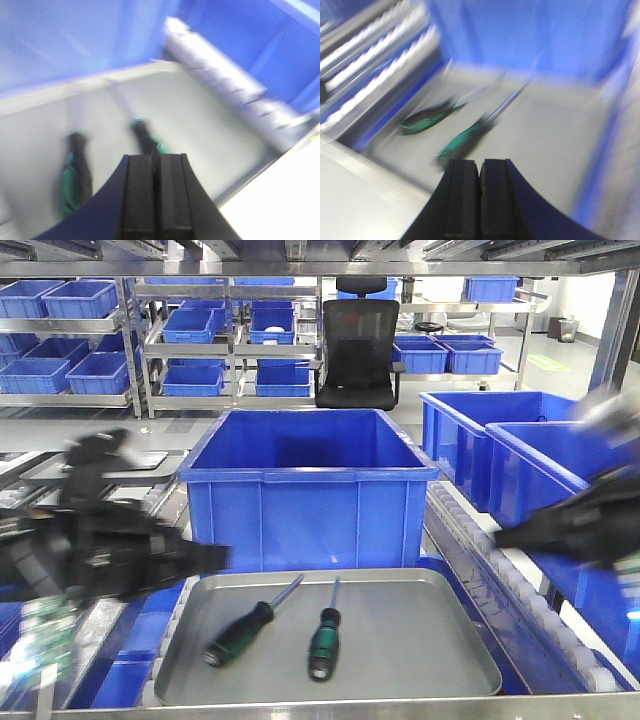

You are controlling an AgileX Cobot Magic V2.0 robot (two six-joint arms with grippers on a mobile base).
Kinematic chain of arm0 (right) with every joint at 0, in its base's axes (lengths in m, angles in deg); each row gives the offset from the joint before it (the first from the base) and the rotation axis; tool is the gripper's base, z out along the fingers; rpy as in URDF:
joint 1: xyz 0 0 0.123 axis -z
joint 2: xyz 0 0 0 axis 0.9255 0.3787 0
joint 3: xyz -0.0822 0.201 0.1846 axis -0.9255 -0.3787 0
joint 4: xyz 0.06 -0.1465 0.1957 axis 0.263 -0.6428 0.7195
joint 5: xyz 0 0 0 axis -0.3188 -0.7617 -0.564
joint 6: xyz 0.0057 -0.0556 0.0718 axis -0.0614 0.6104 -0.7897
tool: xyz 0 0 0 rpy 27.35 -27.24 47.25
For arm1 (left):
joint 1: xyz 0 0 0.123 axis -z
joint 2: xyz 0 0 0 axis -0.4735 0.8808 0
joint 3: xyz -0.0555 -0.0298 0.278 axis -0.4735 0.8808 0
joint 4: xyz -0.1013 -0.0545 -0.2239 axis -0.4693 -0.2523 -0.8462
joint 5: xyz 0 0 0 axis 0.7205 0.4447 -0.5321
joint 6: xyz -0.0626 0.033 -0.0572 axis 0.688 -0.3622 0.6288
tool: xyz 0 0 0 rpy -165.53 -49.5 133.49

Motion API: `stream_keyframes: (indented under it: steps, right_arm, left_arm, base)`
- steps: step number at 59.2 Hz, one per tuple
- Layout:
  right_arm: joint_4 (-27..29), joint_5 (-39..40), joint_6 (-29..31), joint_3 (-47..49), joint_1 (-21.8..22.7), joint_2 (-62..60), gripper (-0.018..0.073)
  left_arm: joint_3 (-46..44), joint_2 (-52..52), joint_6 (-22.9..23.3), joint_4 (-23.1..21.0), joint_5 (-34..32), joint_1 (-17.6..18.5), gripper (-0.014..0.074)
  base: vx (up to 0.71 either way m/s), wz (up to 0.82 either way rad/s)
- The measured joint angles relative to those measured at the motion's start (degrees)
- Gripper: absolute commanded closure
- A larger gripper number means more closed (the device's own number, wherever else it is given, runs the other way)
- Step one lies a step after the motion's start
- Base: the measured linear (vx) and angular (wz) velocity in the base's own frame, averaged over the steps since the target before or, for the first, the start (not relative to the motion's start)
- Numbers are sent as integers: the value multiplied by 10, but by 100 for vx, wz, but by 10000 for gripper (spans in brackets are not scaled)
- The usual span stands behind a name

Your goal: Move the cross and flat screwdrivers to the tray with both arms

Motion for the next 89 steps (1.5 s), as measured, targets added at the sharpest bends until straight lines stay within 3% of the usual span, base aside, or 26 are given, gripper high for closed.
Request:
stream_keyframes:
  steps: [11,20,29,43,74,89]
  right_arm:
    - [-32,93,47,-92,6,-224,570]
    - [-31,229,63,-230,6,-422,566]
    - [-29,314,66,-365,6,-581,567]
    - [-20,281,69,-493,6,-687,567]
    - [-16,275,69,-500,6,-689,567]
    - [-16,274,69,-500,6,-689,567]
  left_arm:
    - [95,-152,139,218,23,0,594]
    - [196,-277,191,298,26,0,594]
    - [295,-392,202,315,21,0,594]
    - [413,-545,213,317,-34,0,594]
    - [425,-580,215,320,-48,0,594]
    - [495,-619,192,395,-127,-16,594]
  base:
    - [0,0]
    - [0,0]
    - [0,0]
    - [0,0]
    - [0,0]
    - [0,0]
